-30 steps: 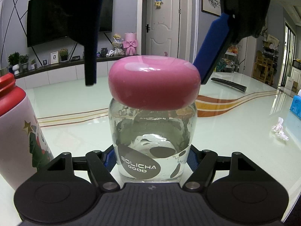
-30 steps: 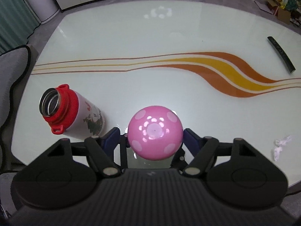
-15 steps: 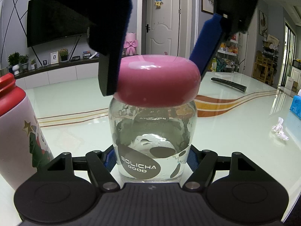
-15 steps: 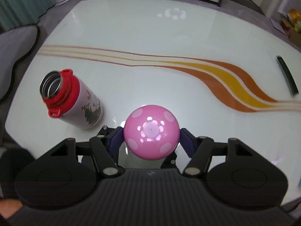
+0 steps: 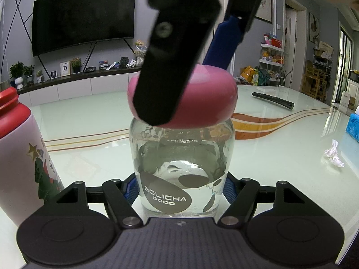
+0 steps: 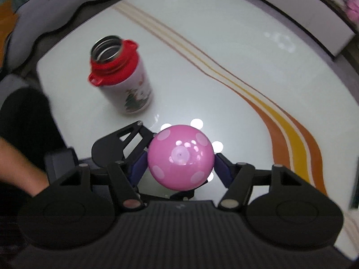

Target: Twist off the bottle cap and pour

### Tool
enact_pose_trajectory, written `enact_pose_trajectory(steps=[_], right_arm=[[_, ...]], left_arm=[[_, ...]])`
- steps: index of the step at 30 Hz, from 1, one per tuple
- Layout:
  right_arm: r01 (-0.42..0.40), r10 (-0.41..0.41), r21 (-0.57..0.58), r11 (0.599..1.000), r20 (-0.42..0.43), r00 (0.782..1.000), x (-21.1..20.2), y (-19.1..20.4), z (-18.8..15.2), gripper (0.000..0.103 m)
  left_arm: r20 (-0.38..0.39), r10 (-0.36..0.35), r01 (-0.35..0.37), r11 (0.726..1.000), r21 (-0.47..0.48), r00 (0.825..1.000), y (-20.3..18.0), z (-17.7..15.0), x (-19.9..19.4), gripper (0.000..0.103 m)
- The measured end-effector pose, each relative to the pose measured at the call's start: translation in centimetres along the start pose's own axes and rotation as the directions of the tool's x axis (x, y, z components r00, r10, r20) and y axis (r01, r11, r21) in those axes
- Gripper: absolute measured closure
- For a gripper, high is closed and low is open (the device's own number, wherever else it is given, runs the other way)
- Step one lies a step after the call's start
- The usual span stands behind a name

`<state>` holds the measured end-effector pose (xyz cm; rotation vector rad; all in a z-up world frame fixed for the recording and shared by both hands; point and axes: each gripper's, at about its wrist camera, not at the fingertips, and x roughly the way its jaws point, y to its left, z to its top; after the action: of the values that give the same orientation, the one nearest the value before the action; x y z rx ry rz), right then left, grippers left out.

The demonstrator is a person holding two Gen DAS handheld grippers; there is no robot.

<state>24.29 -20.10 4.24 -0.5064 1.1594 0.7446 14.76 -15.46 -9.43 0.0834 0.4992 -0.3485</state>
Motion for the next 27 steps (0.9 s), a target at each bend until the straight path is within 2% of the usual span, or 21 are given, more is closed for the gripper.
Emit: enact_pose_trajectory(steps=[4,10,14,17,20,22,27], right_arm=[[-0.034,0.033,-0.031,0.999,-0.015,0.999,0.2,-0.5,0.5,0.039],[-0.024,0.023,-0.041,0.999,-0.018,1.000,0.2,-0.1,0.7,0.038],[0.012,-0.013,0.022,1.000,0.006,1.000,0.1,0.3,0.5,0.032],[0.043,-0.046,0.118,0.992,0.021,0.999,-0.1,0.7,0.4,0.028],[0.100,-0.099,0.272,0.957,-0.016,0.995,-0.2,0.9,0.5,0.028],[0.147,-0.152,0.386,0.911,-0.016,0.988,-0.6,0.9,0.6,0.027],[0.154,-0.194,0.604,0.782,0.001,0.981,-1.2,0.3,-0.1,0.024]], left_arm=[[0.000,-0.002,0.002,1.000,-0.004,1.000,0.4,-0.1,0.2,0.029],[0.000,-0.001,0.001,1.000,-0.004,1.000,0.3,0.0,0.2,0.029],[0.000,-0.001,0.001,1.000,-0.003,1.000,0.2,0.0,0.2,0.029],[0.000,-0.001,0.001,1.000,-0.003,1.000,0.2,0.0,0.2,0.029],[0.000,-0.001,0.001,1.000,-0.005,1.000,0.1,0.0,0.2,0.029],[0.000,-0.001,0.001,1.000,-0.005,1.000,0.1,0.0,0.2,0.029],[0.000,-0.001,0.001,1.000,-0.005,1.000,0.1,0.0,0.2,0.029]])
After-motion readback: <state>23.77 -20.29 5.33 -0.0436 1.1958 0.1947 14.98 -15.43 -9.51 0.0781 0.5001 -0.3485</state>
